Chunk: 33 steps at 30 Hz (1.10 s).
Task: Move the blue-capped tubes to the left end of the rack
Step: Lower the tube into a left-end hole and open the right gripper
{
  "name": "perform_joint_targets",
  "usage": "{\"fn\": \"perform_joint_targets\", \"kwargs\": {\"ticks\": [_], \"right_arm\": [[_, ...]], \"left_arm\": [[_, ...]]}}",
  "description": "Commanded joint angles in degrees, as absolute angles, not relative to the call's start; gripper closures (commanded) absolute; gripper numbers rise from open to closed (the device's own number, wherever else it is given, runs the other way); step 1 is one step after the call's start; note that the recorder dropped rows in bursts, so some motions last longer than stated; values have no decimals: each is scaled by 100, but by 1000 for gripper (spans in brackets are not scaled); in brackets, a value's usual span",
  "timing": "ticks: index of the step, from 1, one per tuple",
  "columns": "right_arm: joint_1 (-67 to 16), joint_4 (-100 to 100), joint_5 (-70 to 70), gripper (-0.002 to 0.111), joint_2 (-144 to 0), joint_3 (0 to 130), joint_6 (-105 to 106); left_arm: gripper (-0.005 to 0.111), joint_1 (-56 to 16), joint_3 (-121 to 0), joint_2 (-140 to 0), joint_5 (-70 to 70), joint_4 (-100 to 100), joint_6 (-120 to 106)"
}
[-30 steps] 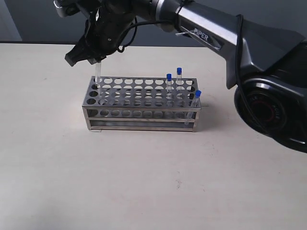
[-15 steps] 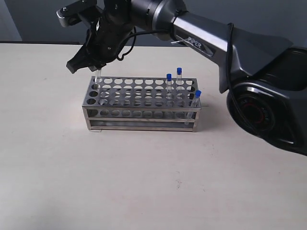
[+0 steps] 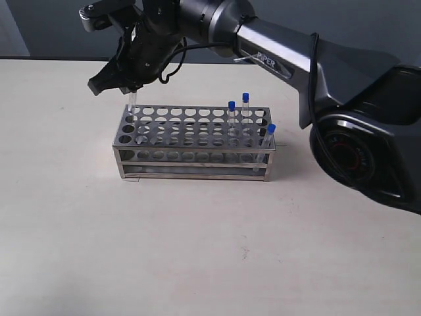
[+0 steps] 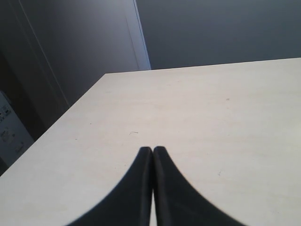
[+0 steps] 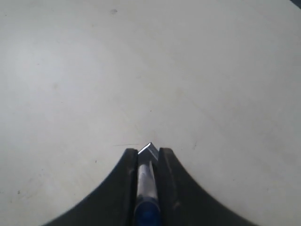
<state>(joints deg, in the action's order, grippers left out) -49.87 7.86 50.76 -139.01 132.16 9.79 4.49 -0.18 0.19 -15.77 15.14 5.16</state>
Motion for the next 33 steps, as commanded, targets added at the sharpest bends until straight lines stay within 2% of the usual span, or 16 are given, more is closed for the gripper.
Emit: {"fn": "perform_joint_targets", "kwargs": {"ticks": [1, 11, 20, 22, 27, 33], "right_arm": [[-4998, 794, 4888, 109, -13965, 13227, 922], [-4998, 943, 4451, 109, -13965, 13227, 933], [-4998, 835, 4974, 108, -14130, 13227, 933], [-4998, 835, 4974, 102, -14143, 13227, 933], [-4998, 847, 5130, 72, -14118, 13227, 933], [-4998, 847, 5400, 69, -13968, 13227, 922]], "left_arm": [[106, 435, 0, 0, -1500, 1506, 548], [106, 435, 0, 0, -1500, 1506, 548], [106, 435, 0, 0, -1500, 1506, 548], [106, 435, 0, 0, -1500, 1506, 548], [106, 435, 0, 0, -1500, 1506, 548], [106, 435, 0, 0, -1500, 1506, 548]]}}
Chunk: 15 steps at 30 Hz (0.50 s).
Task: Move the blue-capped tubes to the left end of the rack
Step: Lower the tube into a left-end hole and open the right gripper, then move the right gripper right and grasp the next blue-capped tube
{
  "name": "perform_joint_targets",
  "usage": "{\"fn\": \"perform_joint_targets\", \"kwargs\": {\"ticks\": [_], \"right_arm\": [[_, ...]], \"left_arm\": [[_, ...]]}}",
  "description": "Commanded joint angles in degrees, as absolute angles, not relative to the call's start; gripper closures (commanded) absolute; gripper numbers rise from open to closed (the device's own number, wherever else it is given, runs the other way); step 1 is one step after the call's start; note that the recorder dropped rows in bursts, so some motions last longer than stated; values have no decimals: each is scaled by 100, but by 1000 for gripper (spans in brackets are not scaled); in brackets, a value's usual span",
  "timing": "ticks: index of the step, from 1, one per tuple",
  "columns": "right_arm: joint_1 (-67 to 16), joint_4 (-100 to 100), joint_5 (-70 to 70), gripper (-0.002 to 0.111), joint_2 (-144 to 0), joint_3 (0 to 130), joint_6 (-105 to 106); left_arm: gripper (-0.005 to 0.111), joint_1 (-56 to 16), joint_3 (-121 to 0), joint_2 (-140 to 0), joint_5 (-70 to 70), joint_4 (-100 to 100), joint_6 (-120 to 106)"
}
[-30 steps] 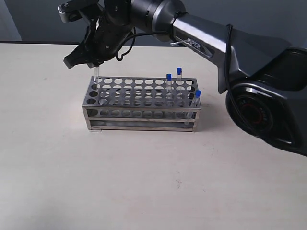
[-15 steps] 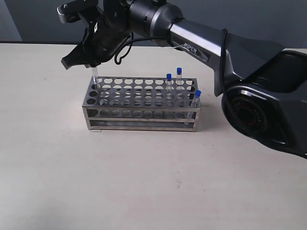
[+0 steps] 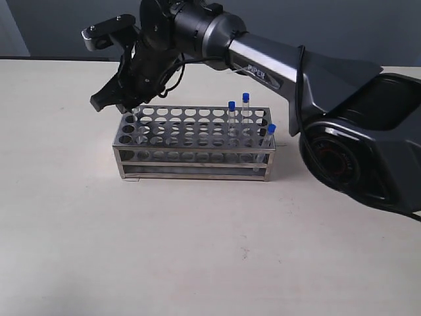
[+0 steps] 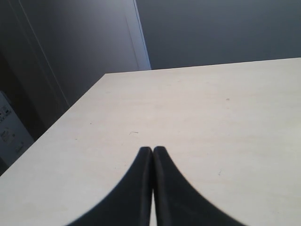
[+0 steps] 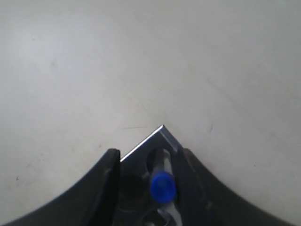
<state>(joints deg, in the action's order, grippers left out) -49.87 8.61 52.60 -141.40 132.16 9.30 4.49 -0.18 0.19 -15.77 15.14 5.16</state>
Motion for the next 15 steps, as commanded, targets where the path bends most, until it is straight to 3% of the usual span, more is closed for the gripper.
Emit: {"fn": "perform_joint_targets", "kwargs": {"ticks": [1, 9, 15], "right_arm": [[-4998, 847, 5413, 69, -13938, 13227, 922], [-4998, 569, 5921, 69, -13444, 13227, 813], [-4976, -1110, 6996, 69, -13177, 13227, 0]], "left_arm": [[106, 435, 0, 0, -1500, 1506, 548], [106, 435, 0, 0, -1500, 1506, 548], [106, 435, 0, 0, -1500, 1506, 548]]}}
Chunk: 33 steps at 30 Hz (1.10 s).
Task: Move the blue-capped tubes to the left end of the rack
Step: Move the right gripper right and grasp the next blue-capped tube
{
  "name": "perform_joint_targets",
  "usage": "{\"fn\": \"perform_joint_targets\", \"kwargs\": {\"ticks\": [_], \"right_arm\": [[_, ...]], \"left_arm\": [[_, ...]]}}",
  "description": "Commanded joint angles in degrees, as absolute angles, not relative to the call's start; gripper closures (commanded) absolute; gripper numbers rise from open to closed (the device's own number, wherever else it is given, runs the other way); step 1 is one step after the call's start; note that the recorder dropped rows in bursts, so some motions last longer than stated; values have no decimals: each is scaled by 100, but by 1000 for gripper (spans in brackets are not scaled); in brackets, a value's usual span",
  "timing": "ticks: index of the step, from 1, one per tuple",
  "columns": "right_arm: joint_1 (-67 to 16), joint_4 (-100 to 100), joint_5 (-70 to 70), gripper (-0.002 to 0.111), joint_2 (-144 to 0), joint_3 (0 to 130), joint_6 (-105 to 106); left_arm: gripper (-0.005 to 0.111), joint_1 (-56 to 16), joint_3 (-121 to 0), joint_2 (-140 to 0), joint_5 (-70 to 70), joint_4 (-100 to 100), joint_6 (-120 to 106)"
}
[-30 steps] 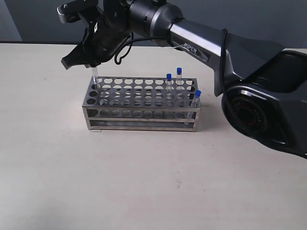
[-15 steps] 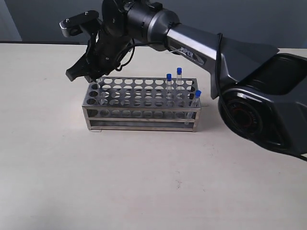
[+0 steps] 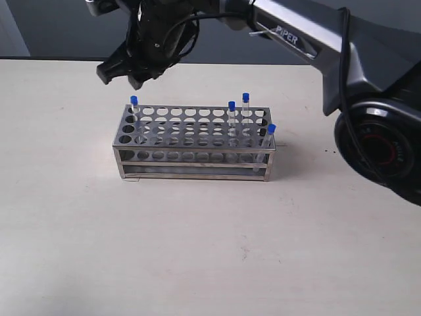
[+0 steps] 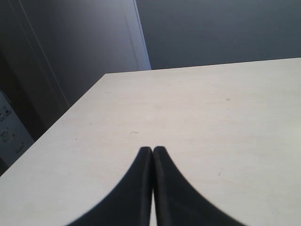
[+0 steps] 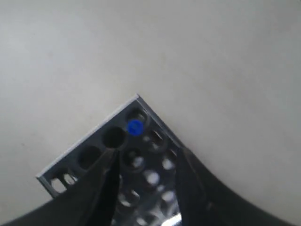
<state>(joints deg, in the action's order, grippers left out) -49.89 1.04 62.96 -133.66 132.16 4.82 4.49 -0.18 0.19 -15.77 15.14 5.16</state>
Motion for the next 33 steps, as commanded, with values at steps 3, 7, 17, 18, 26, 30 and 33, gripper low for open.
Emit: {"fn": "perform_joint_targets", "kwargs": {"ticks": [3, 7, 17, 18, 26, 30, 33], "right_arm": [[-4877, -1798, 6996, 69, -13147, 13129, -455], [-4558, -1249, 6996, 69, -13097, 12823, -508], [-4331, -1153, 6996, 69, -13050, 12255, -815], [-4331, -1074, 6996, 69, -13038, 12237, -815], [-4331, -1497, 6996, 69, -12815, 11683, -815], [-4331, -1282, 6996, 69, -12851, 11683, -815], [-4331, -1282, 6996, 69, -12904, 11683, -815]], "left_arm": [[106, 435, 0, 0, -1500, 1506, 548], [106, 435, 0, 0, -1500, 1506, 548], [106, 435, 0, 0, -1500, 1506, 548], [106, 435, 0, 0, -1500, 1506, 548], [106, 435, 0, 0, -1500, 1506, 548], [106, 435, 0, 0, -1500, 1506, 548], [106, 435, 0, 0, -1500, 1506, 548]]}}
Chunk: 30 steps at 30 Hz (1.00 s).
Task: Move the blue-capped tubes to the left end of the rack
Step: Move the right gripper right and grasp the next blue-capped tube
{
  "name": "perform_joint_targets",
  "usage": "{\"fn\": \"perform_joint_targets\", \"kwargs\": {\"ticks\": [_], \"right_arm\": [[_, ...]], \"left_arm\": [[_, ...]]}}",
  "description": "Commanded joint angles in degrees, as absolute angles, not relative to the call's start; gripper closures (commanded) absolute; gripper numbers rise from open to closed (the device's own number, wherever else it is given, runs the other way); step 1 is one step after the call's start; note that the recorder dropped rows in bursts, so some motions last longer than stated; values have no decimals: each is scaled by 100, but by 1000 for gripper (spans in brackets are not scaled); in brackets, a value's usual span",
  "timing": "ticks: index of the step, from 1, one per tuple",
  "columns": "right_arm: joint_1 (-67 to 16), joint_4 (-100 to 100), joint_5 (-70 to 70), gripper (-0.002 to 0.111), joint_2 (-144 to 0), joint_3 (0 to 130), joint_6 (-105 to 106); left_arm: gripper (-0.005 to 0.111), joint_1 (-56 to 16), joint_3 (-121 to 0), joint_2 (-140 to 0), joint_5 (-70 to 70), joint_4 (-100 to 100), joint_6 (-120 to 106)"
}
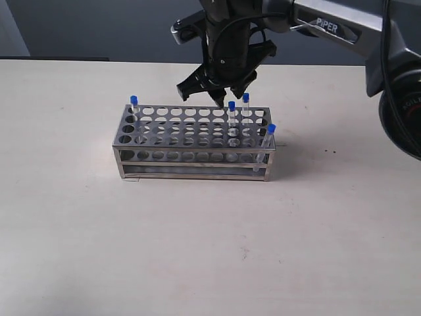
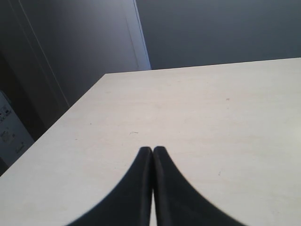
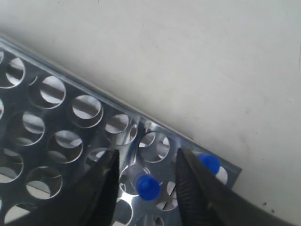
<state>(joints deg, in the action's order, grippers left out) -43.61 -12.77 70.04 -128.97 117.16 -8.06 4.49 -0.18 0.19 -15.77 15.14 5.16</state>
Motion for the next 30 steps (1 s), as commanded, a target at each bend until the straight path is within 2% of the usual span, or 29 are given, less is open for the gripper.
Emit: {"fn": "perform_joint_targets", "kwargs": {"ticks": [1, 8, 10, 14, 30], "right_arm": [[-4331, -1293, 6996, 69, -12950, 11683, -815], [-4331, -1293, 6996, 70, -13054, 11599, -815], [-4331, -1293, 6996, 78, -13052, 11599, -815], [-4331, -1391, 6996, 109, -13052, 11599, -815], [-4342, -1339, 6996, 108, -12227, 11599, -705]], "left_arm": [[106, 435, 0, 0, -1500, 1506, 548], [106, 435, 0, 0, -1500, 1506, 548], [106, 435, 0, 0, -1500, 1506, 548], [106, 435, 0, 0, -1500, 1506, 548], [106, 435, 0, 0, -1500, 1506, 548]]}}
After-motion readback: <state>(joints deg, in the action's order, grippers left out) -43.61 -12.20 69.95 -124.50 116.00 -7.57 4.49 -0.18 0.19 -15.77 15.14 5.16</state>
